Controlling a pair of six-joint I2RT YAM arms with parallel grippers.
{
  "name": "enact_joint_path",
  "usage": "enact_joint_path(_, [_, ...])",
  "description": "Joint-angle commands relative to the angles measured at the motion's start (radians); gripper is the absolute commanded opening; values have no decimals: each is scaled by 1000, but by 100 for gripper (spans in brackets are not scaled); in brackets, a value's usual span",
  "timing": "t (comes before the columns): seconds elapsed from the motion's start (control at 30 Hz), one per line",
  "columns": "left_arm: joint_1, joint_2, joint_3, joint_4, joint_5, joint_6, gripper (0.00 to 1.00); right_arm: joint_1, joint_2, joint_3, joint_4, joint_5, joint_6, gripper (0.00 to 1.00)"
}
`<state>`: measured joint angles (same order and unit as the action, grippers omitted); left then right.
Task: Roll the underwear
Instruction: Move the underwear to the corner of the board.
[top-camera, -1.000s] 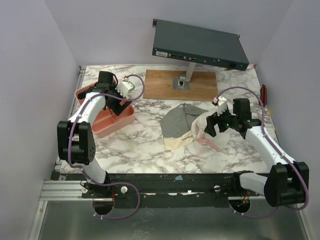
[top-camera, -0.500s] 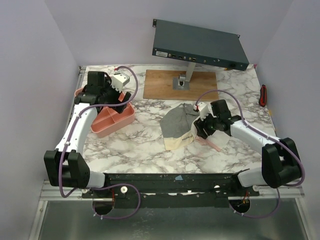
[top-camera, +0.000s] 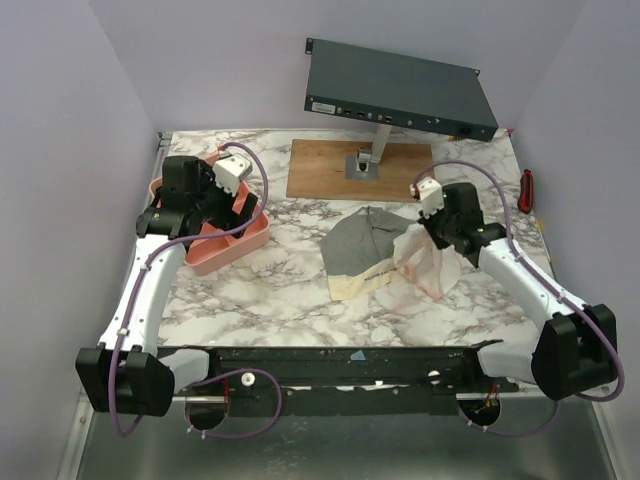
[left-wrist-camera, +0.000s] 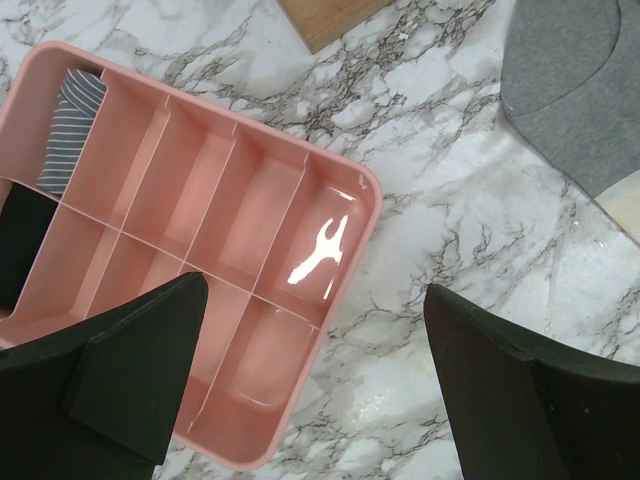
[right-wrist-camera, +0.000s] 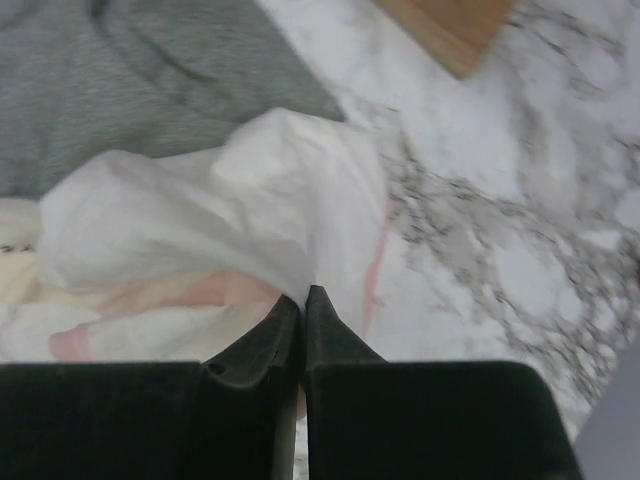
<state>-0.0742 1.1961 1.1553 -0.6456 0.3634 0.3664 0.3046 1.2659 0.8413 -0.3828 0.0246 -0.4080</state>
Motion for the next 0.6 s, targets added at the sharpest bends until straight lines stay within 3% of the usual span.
enact_joint_path(0.0, [-9, -62, -20, 0, 4, -20, 99, -133, -7, 77, -90, 112, -29, 6])
enact_joint_path(0.33, [-10, -86, -41, 9, -10, -24, 99, -538, 53, 220, -135, 101, -139, 6])
enact_joint_path(0.43, [-10, -75, -46, 13, -7, -29, 99, -578, 60, 222, -148, 75, -163, 7])
enact_joint_path(0.57, [-12, -59, -43, 21, 8, -35, 99, -578, 75, 198, -207, -70, -148, 10])
